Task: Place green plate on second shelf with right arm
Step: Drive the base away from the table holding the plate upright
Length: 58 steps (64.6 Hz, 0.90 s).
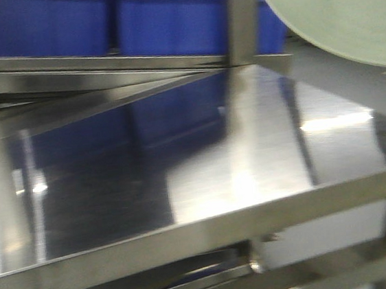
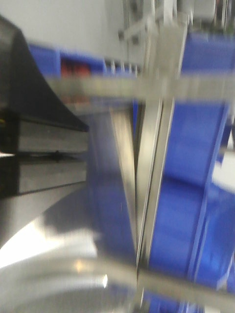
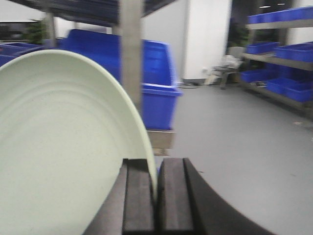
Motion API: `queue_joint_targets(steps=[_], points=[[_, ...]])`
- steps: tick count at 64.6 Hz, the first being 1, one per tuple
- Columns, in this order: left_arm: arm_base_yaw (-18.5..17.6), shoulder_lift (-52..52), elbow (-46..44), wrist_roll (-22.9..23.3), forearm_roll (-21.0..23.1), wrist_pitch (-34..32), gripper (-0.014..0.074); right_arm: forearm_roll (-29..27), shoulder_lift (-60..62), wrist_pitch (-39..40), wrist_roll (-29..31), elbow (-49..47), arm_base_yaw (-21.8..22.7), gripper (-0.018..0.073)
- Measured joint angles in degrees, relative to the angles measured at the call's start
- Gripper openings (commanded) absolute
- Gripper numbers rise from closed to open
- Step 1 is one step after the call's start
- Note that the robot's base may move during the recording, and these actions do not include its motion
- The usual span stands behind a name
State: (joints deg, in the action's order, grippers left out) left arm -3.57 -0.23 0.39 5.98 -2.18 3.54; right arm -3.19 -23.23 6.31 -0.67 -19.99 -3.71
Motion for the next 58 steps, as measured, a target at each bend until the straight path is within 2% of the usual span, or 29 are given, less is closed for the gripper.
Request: queue_joint_targets(steps=[58], points=[[0.0,0.0,0.0,0.0,0.0,0.0,0.0131,0.0,0.0,0.0,0.0,0.0,0.0,0.003]])
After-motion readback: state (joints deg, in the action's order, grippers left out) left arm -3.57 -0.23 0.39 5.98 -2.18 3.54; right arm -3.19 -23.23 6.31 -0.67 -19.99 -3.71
